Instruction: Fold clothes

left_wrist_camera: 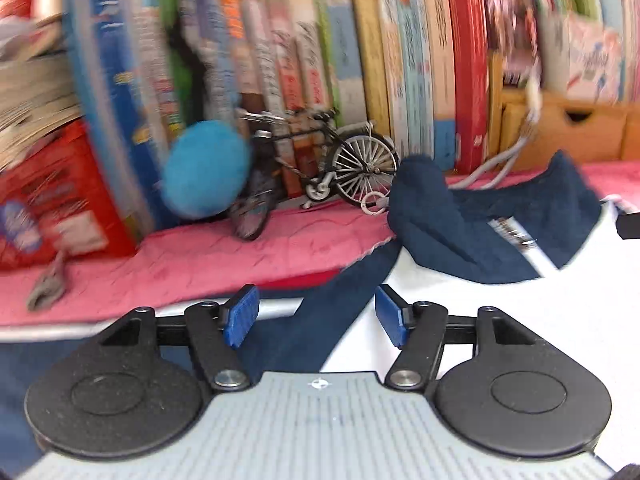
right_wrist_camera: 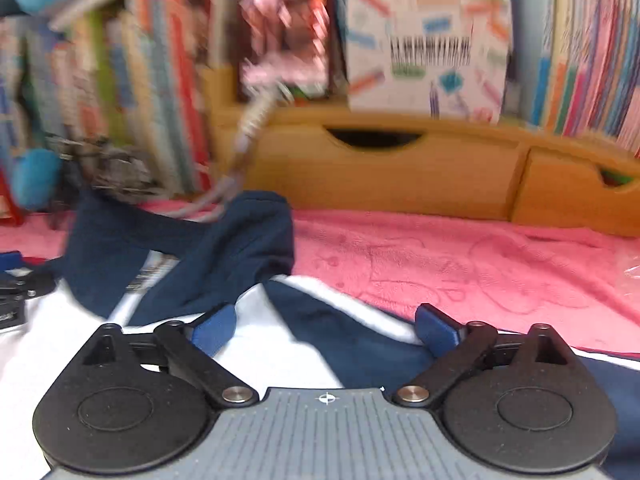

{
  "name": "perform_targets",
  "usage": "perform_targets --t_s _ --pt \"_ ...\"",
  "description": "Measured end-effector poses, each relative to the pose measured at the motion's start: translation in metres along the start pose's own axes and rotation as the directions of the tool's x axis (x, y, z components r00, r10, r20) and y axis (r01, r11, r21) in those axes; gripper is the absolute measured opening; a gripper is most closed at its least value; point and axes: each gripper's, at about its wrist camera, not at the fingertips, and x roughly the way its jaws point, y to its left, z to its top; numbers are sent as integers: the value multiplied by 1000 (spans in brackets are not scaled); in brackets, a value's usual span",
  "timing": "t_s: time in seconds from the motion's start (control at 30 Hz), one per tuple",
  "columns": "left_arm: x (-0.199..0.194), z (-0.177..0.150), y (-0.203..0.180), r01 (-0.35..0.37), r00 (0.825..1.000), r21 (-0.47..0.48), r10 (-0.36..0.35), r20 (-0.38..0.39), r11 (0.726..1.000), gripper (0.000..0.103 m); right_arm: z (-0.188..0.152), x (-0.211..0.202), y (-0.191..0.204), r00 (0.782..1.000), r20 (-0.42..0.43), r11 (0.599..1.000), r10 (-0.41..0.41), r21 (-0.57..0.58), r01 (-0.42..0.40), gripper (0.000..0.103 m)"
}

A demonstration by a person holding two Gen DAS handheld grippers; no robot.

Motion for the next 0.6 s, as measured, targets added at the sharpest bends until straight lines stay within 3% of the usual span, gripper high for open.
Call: perform_targets --t_s 0.1,0.13,0.23,0.4,0.47,0.6 --pt "-62 -23 6 83 992 -29 -80 93 996 69 -7 -74 -6 992 123 997 32 -68 -24 98" --pt "-84 -33 11 95 989 -25 -91 120 995 75 -12 -106 -11 985 170 996 37 -88 -22 99" --pt "-146 -59 29 108 979 -12 -105 176 994 76 -30 -201 -28 954 298 989 34 -147 11 103" --pt "-241 -100 63 107 984 -160 -81 161 981 76 -65 -347 -34 903 427 963 -52 -217 157 103" --pt "-270 -119 71 113 981 -211 -75 180 971 78 -89 -387 -31 888 450 959 -92 -202 202 103" --pt "-313 -167 47 26 979 -253 26 201 967 80 -156 -423 -15 874 461 977 -155 -61 205 103"
